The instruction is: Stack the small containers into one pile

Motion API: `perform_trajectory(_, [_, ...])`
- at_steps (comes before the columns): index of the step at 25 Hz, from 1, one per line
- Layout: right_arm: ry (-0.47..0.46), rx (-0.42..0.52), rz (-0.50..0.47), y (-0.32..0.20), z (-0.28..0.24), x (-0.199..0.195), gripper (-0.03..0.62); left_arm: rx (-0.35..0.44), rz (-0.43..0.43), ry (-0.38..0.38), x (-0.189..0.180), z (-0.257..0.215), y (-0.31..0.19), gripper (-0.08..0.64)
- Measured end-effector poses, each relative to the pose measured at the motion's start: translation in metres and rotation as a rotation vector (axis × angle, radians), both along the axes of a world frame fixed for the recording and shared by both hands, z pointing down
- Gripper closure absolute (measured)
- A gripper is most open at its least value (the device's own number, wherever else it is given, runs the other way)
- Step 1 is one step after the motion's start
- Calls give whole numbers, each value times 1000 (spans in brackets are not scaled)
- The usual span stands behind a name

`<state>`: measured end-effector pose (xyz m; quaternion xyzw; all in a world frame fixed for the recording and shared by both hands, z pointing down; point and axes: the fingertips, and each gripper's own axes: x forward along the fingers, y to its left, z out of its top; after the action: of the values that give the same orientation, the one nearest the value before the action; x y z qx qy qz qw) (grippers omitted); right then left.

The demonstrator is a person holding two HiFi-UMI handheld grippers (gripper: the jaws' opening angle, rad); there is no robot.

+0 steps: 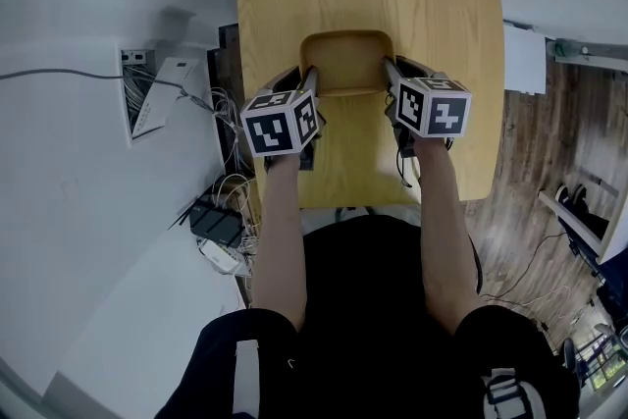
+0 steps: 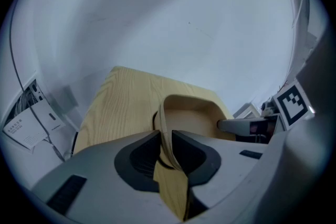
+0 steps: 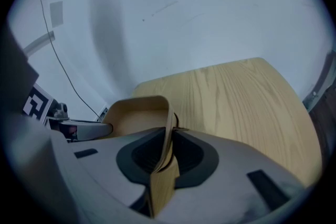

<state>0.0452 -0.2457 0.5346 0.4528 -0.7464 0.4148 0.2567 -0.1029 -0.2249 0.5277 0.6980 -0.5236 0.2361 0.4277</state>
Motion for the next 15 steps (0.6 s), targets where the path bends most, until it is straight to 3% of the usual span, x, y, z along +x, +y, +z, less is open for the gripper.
perform_trajectory(4, [12, -6, -6, -1, 7, 2, 549, -44, 25, -61, 0, 16, 5, 495])
perform_trajectory(13, [24, 26, -22, -7, 7, 3, 546, -11, 28, -73, 1, 16, -3, 494])
perform_trajectory(15, [18, 40, -27, -9, 3, 3, 513, 0, 23, -70, 0, 13, -5, 488])
